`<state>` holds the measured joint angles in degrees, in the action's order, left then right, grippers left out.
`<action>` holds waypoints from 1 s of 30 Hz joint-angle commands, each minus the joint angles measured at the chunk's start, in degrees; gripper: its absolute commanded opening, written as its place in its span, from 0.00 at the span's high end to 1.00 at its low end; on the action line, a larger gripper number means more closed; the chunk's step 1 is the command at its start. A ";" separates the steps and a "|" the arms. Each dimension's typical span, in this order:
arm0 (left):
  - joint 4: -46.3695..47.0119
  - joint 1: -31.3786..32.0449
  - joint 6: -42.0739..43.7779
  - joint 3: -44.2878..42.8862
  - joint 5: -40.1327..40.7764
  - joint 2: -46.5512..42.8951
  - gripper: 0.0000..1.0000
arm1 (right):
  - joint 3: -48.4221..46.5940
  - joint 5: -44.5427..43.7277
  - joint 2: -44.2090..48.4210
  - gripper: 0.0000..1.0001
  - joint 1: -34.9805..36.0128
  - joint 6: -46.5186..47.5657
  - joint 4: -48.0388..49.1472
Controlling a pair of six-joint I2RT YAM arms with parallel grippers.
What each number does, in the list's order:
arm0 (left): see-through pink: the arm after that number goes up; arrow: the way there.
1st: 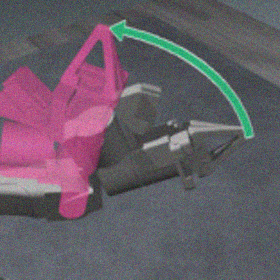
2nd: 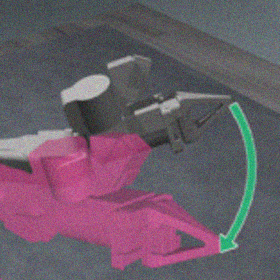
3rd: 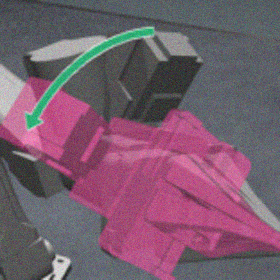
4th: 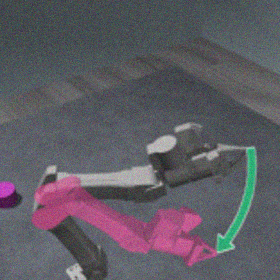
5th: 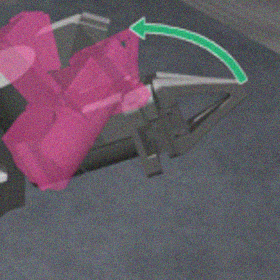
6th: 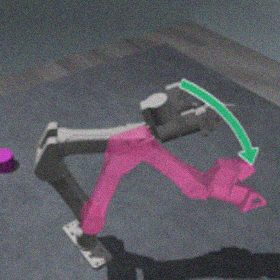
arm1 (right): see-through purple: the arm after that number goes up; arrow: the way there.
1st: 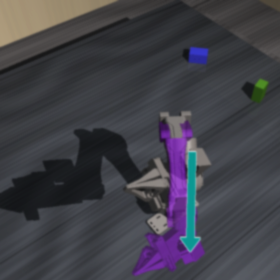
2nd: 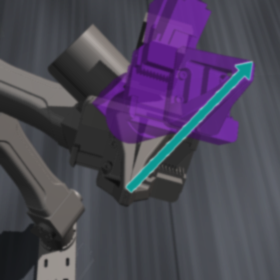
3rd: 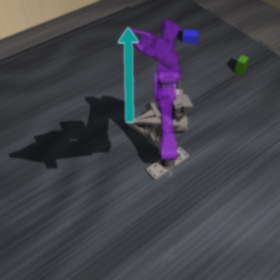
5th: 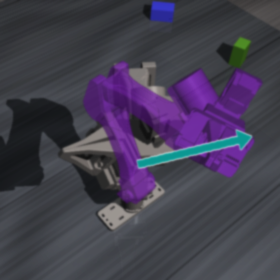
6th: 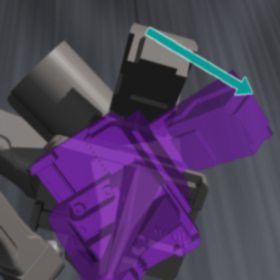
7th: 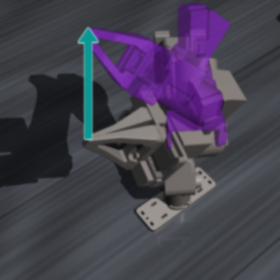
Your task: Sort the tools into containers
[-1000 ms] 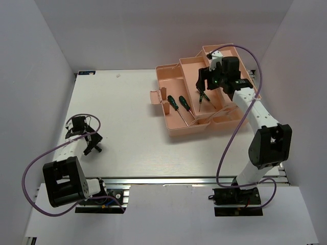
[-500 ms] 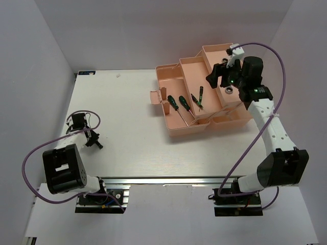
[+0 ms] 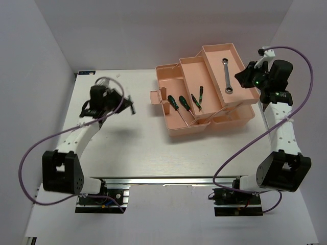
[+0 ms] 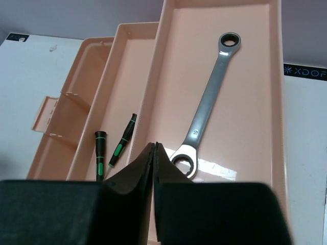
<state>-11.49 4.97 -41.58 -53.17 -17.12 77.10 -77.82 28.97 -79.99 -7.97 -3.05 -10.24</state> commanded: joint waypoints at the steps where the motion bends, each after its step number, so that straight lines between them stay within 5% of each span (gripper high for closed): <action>1: 13.14 7.14 -6.39 -11.38 -10.37 6.55 1.00 | 0.91 1.97 0.97 0.88 -0.82 -0.47 2.33; 3: 16.82 11.61 -8.07 -17.29 -11.70 14.78 1.00 | 1.62 1.62 1.67 0.77 -1.69 -0.12 2.33; 4: 18.24 13.12 -9.99 -23.24 -13.01 17.79 1.00 | 2.66 1.44 2.02 0.63 -2.05 -0.12 2.42; 7: 20.45 18.31 -12.29 -37.55 -14.86 30.76 1.00 | 4.51 1.44 3.26 0.52 -3.89 -0.46 2.77; 12: 14.49 25.25 -11.94 -62.46 -13.82 49.08 1.00 | 6.98 3.02 5.45 0.49 -7.75 -0.64 2.59; 17: 13.51 28.07 -13.70 -72.85 -10.22 59.11 0.98 | 8.82 3.90 7.38 0.47 -11.19 0.76 1.54; 22: 11.84 28.51 -13.18 -73.75 -8.89 59.66 0.37 | 8.56 1.01 7.39 0.31 -13.12 4.98 -2.50; 25: 9.82 28.51 -12.30 -73.83 -8.72 57.64 0.29 | 9.26 0.65 6.16 0.32 -17.07 5.42 -5.13; 30: 7.36 27.29 -9.06 -72.88 -7.58 50.20 0.32 | 9.45 13.72 2.39 0.27 -24.72 14.25 -11.96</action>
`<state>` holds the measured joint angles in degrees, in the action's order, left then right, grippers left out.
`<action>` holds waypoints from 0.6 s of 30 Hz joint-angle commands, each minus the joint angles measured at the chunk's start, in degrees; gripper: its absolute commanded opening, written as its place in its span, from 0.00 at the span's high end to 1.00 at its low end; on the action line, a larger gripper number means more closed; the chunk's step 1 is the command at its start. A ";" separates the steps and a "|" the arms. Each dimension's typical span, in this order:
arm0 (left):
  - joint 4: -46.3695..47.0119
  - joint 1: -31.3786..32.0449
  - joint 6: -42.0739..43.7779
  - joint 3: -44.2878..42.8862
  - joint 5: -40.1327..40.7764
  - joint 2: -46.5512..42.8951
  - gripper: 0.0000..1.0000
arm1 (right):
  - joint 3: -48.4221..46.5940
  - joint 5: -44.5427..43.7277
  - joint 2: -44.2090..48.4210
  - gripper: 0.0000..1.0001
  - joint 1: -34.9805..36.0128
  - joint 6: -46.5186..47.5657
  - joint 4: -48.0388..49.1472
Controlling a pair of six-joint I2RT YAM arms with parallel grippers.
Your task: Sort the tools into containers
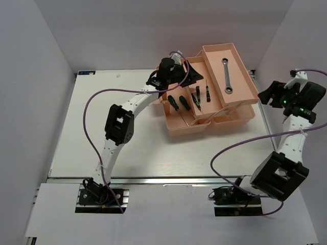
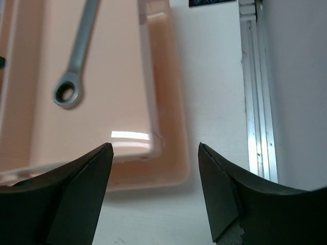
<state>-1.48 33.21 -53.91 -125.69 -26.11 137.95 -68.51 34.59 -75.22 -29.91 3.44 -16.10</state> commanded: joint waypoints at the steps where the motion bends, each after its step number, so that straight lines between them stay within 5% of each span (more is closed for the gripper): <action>1: -3.09 -1.39 4.33 2.79 2.37 -12.69 0.35 | -1.00 8.74 -4.13 0.26 -3.13 9.72 -7.62; 5: -1.62 -5.16 8.99 21.67 5.36 -27.26 0.88 | -1.89 8.04 -6.95 0.28 -3.92 16.23 -11.50; 7: 0.67 -8.49 9.53 37.25 5.98 -37.51 0.93 | -1.10 8.65 -8.62 0.29 -3.93 19.05 -12.20; 9: 4.11 -11.23 8.83 46.98 5.28 -43.35 0.86 | -0.84 9.53 -10.46 0.31 -3.84 20.54 -12.90; 13: 4.73 -16.68 8.47 65.45 3.52 -54.96 0.47 | -1.18 9.45 -16.34 0.31 -2.61 21.08 -10.45; 18: 2.79 -17.74 8.65 77.77 5.37 -64.47 0.40 | -3.56 7.17 -21.36 0.31 0.46 20.11 -8.16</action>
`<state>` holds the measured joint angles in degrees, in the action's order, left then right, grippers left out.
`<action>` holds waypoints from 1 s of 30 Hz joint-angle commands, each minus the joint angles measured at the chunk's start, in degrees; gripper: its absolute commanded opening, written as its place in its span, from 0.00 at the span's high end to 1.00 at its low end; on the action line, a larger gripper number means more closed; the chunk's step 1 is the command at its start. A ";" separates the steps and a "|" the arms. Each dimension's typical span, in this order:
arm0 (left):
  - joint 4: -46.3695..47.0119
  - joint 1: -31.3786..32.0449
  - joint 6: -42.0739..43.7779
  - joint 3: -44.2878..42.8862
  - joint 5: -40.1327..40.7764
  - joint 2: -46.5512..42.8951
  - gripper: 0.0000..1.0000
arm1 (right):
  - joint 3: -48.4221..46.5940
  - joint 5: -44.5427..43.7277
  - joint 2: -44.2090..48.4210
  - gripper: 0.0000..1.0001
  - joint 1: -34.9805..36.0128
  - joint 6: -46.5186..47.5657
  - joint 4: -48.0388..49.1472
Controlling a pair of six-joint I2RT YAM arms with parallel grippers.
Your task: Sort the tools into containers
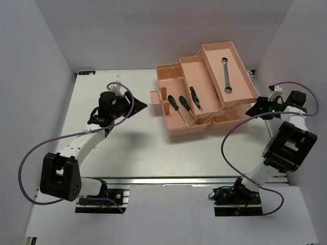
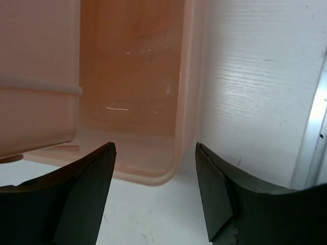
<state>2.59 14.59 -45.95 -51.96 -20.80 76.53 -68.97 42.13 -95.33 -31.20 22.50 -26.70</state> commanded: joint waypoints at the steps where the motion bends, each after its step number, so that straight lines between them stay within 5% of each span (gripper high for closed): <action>1: -1.45 0.88 0.34 4.85 0.32 -3.66 0.40 | -3.10 -0.99 -1.78 0.31 2.19 0.88 2.96; 12: -3.38 0.88 0.17 2.92 1.72 -4.29 0.39 | -0.56 -11.37 -5.75 0.48 4.22 -6.85 13.95; 23: -3.82 0.88 -1.86 1.69 0.93 -4.29 0.39 | 10.52 -13.73 -4.51 0.60 3.43 -33.81 31.79; 30: -3.73 0.97 -3.09 1.86 1.11 -4.90 0.40 | 10.96 -18.66 -5.47 0.58 3.43 -41.39 36.45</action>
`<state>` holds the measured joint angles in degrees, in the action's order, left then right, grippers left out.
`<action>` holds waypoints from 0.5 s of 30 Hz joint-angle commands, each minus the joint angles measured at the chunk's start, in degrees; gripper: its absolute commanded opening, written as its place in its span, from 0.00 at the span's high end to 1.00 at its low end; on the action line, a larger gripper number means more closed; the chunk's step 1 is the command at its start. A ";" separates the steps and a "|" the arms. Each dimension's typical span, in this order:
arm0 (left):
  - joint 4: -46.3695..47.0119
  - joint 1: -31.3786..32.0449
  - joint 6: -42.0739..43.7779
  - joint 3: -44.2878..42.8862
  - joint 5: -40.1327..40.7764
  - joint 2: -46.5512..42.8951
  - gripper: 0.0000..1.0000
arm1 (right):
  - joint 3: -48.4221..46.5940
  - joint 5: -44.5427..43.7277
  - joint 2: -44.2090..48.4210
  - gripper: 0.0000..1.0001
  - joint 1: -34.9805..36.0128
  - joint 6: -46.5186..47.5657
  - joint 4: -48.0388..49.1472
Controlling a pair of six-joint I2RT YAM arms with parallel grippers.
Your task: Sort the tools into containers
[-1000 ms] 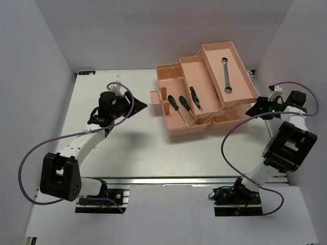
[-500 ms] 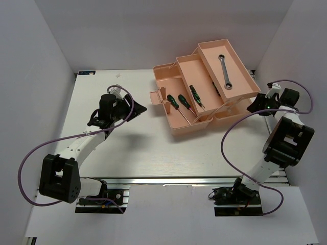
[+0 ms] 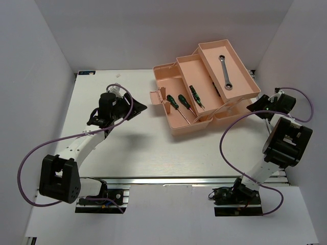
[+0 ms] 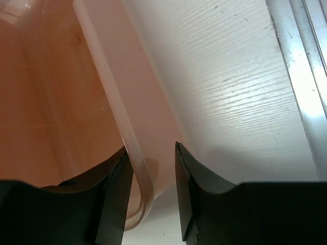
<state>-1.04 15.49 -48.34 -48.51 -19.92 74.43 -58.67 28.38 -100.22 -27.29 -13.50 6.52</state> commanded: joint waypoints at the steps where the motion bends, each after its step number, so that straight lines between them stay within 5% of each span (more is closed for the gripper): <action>1: -0.10 0.16 -0.79 -1.50 0.15 -3.06 0.40 | -0.03 -4.31 -0.93 0.57 -0.40 -5.40 3.49; 5: -0.63 0.16 -1.06 -1.23 0.41 -3.51 0.40 | -1.26 -4.56 -2.08 0.59 0.31 -2.16 4.29; 11: -0.90 0.68 -0.97 -1.76 0.76 -3.60 0.40 | -0.75 -5.61 2.38 0.98 0.39 3.82 4.02; 15: -0.02 1.30 -1.06 -1.94 0.41 -2.54 0.40 | 1.02 -6.76 8.27 1.00 0.48 5.06 5.34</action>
<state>-1.45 16.14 -49.19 -48.51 -19.79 73.12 -58.02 25.10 -98.61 -25.82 -9.21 7.79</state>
